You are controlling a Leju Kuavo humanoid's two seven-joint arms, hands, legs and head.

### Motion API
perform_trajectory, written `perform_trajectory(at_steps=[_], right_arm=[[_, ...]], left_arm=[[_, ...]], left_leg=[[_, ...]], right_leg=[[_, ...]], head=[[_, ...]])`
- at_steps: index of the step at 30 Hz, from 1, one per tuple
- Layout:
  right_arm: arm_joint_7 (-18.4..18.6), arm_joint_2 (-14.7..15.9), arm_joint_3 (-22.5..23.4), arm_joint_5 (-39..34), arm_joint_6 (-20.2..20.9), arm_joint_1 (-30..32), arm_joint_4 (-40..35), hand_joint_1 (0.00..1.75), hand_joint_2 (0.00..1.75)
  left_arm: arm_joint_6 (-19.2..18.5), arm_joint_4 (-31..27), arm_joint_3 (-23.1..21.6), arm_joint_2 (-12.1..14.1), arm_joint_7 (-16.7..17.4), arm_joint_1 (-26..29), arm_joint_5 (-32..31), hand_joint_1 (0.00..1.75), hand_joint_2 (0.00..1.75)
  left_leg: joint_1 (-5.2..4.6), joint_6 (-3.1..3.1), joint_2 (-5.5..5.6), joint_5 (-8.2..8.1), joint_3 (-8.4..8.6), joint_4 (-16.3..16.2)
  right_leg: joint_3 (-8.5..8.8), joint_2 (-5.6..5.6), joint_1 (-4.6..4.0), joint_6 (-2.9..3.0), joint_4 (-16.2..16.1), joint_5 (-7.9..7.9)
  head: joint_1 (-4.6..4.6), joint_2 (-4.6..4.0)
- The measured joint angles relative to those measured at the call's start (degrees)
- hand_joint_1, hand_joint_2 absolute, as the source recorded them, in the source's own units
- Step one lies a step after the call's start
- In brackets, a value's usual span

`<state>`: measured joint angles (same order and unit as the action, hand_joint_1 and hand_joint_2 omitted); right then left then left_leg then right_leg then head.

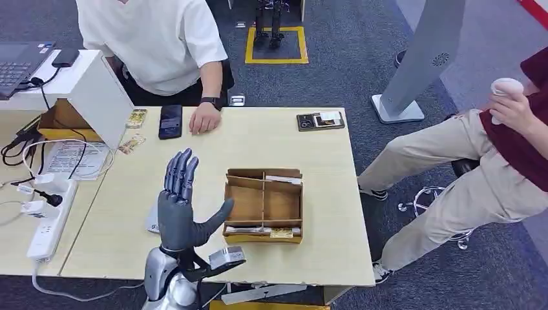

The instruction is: Pass the card to the sensor for recognition and then transmit it.

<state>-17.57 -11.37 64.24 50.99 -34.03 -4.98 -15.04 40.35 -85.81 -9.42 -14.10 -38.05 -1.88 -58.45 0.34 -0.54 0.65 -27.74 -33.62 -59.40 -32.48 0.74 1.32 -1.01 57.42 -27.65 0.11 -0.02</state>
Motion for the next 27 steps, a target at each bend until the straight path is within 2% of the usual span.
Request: perform_trajectory(at_steps=[13, 18, 27], right_arm=[[0.0, 0.0, 0.0, -0.04, 0.0, -0.02, 0.04, 0.0, 1.75], [-0.02, 0.0, 0.0, -0.02, 0.09, -0.04, 0.07, 0.0, 1.75], [-0.28, 0.02, 0.0, -0.04, 0.52, -0.04, 0.07, 0.0, 1.75]], left_arm=[[-0.02, -0.57, 0.96, -0.09, 0.0, 0.23, -0.22, 0.0, 1.75], [-0.09, -0.53, 1.35, -0.04, 0.18, 0.32, -3.65, 0.0, 1.75], [-0.09, 0.59, 1.35, 0.37, -0.9, 0.42, 0.59, 0.0, 1.75]], left_leg=[[-0.02, -0.01, 0.01, -0.01, 0.0, 0.0], [-0.02, -0.01, 0.01, -0.01, -0.01, 0.0], [-0.02, -0.01, 0.02, -0.01, -0.03, 0.0]], right_leg=[[0.0, 0.0, 0.01, 0.0, 0.0, 0.0], [0.0, 0.0, 0.01, 0.0, 0.0, 0.0], [0.0, -0.02, 0.01, 0.0, 0.0, 0.0]], head=[[0.0, 0.0], [0.0, 0.0], [0.02, 0.0]])
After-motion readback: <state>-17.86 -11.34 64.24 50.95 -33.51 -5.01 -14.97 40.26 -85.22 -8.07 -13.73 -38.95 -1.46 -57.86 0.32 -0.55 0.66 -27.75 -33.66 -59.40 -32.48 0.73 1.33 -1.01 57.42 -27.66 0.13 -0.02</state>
